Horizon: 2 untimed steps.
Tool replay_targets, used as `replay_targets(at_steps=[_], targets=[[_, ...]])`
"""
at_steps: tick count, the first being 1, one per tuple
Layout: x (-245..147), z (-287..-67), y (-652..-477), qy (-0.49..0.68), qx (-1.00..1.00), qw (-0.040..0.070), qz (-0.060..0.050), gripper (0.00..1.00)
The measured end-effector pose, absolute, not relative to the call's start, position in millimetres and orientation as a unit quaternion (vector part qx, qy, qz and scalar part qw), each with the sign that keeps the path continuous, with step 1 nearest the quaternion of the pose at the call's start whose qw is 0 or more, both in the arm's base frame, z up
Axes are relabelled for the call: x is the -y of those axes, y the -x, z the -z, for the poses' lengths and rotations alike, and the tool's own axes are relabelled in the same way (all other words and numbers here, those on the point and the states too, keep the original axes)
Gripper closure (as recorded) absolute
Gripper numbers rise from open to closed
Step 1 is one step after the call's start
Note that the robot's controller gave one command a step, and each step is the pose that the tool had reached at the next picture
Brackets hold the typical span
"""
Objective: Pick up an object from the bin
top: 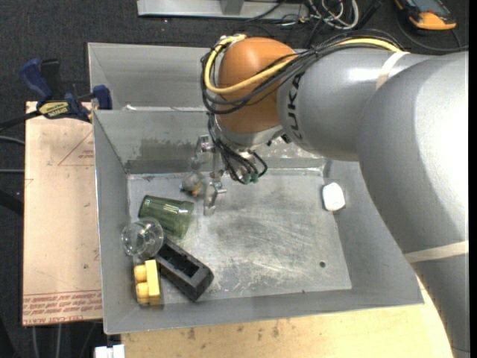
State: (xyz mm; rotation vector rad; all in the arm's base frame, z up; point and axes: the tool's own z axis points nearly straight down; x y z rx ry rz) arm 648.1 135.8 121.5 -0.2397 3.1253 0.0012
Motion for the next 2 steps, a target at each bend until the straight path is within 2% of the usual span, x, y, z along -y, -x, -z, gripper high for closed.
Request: replay_targets(at_steps=[1, 2], targets=[[-134.6, -128.1, -652.1, 0.024, -1.000, 0.002, -0.001, 0.00], [-136.0, -100.8, -653.8, -0.044, -0.999, 0.001, -0.001, 0.00]])
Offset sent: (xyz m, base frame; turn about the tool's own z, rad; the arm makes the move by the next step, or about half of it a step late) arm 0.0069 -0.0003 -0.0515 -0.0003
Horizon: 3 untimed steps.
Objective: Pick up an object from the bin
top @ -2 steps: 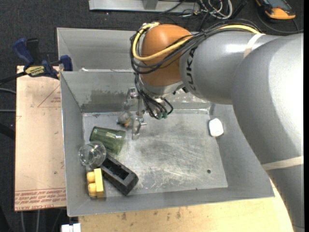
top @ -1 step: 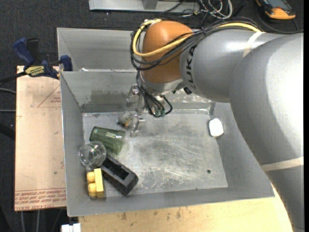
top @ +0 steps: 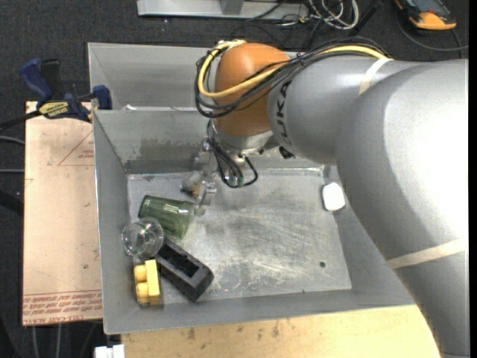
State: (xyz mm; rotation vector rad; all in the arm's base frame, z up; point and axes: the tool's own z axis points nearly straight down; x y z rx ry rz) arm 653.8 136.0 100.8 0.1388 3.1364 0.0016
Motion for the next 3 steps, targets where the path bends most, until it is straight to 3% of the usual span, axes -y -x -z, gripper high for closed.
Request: replay_targets(at_steps=[1, 3], targets=[[-142.6, -83.2, -658.4, -0.079, -0.997, 0.001, -0.002, 1.00], [-142.9, -95.8, -659.8, -0.079, -0.997, 0.003, -0.001, 1.00]])
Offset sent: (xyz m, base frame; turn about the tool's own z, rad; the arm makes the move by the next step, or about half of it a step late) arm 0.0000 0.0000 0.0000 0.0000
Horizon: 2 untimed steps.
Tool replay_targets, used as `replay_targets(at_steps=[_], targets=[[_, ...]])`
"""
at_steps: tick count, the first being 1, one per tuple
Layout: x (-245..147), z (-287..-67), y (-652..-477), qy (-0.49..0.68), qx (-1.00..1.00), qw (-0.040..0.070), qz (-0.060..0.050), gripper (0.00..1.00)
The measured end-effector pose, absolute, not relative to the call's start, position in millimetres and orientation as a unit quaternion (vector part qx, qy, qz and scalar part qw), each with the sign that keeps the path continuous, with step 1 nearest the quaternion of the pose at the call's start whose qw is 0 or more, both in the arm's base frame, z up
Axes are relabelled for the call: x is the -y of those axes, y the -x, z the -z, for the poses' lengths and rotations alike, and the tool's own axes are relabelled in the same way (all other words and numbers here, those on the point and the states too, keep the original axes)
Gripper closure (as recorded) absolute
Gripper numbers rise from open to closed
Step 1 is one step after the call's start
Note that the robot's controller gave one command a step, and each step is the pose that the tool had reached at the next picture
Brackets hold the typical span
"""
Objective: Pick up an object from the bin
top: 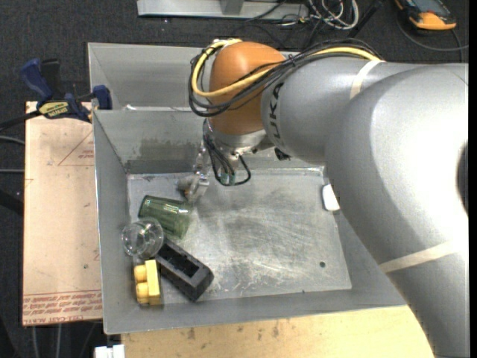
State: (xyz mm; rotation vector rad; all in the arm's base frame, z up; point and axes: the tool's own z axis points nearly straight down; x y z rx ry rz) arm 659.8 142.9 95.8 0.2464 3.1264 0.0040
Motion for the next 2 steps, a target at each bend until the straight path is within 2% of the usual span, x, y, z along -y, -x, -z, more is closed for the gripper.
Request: replay_targets(at_steps=[1, 2], targets=[[-143.7, -184.6, -661.2, -0.078, -0.997, 0.006, -0.002, 1.00], [-143.5, -179.2, -660.3, -0.078, -0.997, 0.002, -0.001, 1.00]])
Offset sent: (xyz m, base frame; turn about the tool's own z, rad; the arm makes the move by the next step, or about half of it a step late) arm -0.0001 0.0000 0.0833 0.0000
